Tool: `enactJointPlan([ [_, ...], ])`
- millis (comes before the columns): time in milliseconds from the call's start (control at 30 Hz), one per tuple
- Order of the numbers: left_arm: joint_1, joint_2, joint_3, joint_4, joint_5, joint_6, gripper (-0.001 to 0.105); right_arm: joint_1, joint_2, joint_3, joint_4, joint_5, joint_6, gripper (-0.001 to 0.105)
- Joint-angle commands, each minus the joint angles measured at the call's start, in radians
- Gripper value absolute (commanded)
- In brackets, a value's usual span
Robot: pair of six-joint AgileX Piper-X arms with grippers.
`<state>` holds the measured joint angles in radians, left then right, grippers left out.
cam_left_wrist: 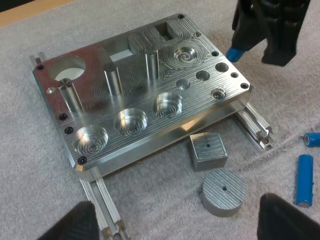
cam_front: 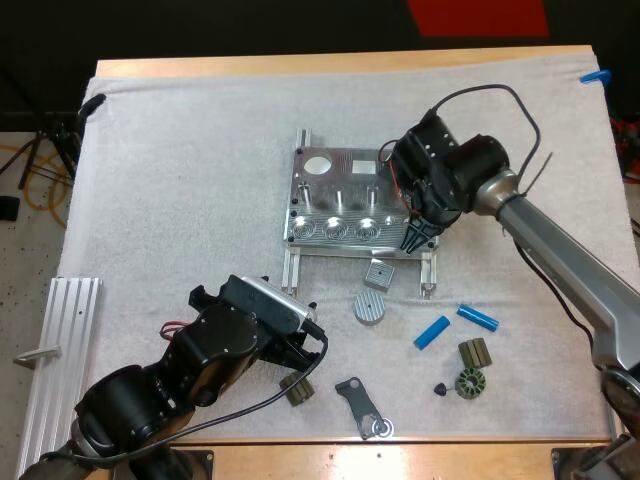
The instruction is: Load cells from right to left
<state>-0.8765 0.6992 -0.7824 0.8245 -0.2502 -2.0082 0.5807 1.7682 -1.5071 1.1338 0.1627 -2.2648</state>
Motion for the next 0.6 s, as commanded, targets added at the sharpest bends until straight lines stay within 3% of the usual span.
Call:
enactJointPlan([
  [0,-0.005,-0.003,-0.006,0.001,0.0,-0.01,0.065,0.001,0.002,-0.012,-0.015,0.013,-0.029,0.009],
  [567,-0.005,-0.003,-0.006,0.001,0.0,-0.008,0.065,0.001,0.065,-0.012,-0.091,0.052,-0.059,0.009],
])
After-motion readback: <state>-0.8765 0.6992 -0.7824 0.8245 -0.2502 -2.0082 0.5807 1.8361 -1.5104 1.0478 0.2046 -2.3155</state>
